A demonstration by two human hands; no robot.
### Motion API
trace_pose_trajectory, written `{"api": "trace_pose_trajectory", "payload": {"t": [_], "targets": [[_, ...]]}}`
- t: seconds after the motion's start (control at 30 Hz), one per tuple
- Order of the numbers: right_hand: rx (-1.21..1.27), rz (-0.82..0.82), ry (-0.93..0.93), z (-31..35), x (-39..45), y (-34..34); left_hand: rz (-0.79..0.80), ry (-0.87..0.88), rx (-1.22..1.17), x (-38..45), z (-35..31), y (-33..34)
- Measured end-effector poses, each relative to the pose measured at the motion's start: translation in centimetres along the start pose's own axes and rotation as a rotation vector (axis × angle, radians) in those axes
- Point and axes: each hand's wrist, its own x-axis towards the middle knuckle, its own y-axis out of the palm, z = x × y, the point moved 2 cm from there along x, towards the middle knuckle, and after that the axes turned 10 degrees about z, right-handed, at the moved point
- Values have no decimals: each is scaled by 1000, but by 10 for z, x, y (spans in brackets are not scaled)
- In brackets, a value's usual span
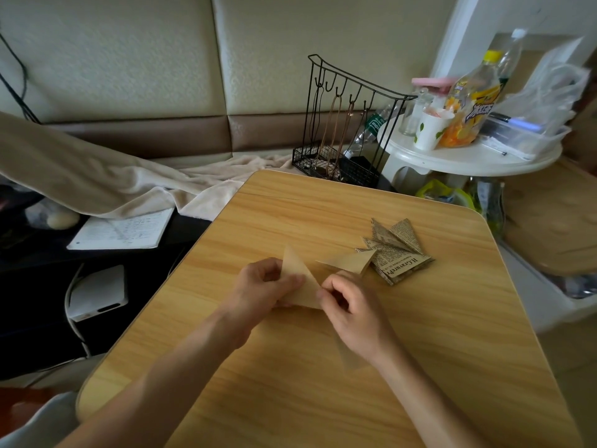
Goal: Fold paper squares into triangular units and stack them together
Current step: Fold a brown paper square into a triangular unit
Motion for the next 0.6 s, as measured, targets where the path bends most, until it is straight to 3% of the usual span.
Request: {"api": "trace_pose_trajectory", "payload": {"t": [0.13,0.23,0.43,0.6], "targets": [[8,50,12,0,-1,0,-157,239,454,-2,-6,0],[12,51,4,0,-1,0,-65,320,661,-4,-10,5],[79,-109,78,-7,-2,-1,-71,196,776,-6,-7,8],[248,-108,119,-11,-2,2,-62,145,581,-5,-3,3]]}}
